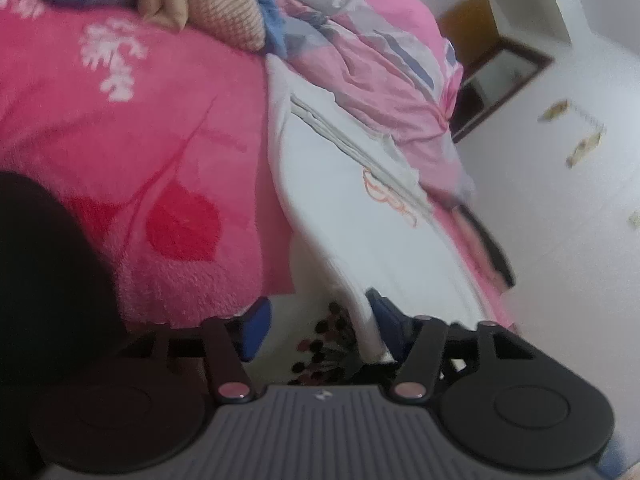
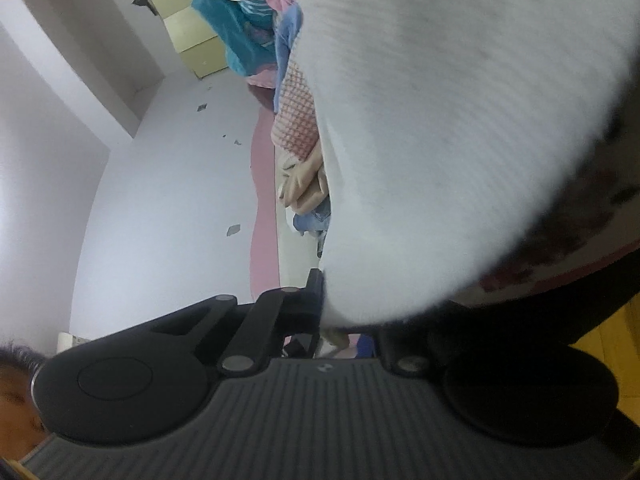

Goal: Fold clothes

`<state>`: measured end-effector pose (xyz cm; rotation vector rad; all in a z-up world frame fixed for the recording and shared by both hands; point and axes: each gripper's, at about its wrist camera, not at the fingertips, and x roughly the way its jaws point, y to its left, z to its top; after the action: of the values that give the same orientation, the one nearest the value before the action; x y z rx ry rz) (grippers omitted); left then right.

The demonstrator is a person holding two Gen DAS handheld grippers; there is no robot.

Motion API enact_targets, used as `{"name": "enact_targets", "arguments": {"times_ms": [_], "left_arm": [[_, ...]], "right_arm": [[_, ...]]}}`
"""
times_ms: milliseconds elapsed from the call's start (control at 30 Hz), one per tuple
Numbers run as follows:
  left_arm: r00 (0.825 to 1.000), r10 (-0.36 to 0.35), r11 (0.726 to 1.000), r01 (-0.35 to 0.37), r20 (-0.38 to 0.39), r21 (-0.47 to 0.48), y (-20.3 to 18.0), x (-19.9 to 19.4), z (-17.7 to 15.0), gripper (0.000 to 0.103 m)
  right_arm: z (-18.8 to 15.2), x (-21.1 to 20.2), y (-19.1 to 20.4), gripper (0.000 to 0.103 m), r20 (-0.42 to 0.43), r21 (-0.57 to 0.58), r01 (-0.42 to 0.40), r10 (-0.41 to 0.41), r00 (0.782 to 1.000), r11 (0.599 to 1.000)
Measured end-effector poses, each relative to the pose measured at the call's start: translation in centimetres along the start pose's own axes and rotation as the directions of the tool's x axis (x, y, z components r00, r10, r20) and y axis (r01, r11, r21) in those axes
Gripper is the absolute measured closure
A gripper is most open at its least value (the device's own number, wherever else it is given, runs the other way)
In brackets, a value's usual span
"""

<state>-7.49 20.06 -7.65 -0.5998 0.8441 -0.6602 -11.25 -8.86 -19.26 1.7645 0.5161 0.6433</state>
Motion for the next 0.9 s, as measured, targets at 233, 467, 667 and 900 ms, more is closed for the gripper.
{"name": "enact_targets", "arguments": {"times_ms": [233, 467, 667, 900], "left_arm": [[0.989, -0.147, 0.974, 0.146, 0.009, -0.172, 3.0, 1.0, 1.7, 0.034], [0.976, -0.214, 0.961, 0.202, -0.045, -0.189, 2.8, 3.9, 2.5, 0.033], [0.97, -0.233, 0.945, 0.21, -0.066, -0.251, 2.9, 6.0, 3.1, 0.034], [0.97, -0.223, 0.945, 0.191, -0.094, -0.266, 2.5, 7.0, 3.3, 0.047]], "right_arm": [[0.0, 0.2, 0.6, 0.099, -0.011, -0.031, 0.006, -0.006, 1.0, 1.0], [0.3, 0.1, 2.5, 0.1, -0.025, -0.122, -0.004, 0.001, 1.0, 0.993], [1.0, -0.3, 3.9, 0.1, -0.029, -0.175, -0.001, -0.005, 1.0, 0.985], [0.1, 0.3, 3.1, 0.1, -0.029, -0.173, 0.014, -0.02, 0.999, 0.985]]}}
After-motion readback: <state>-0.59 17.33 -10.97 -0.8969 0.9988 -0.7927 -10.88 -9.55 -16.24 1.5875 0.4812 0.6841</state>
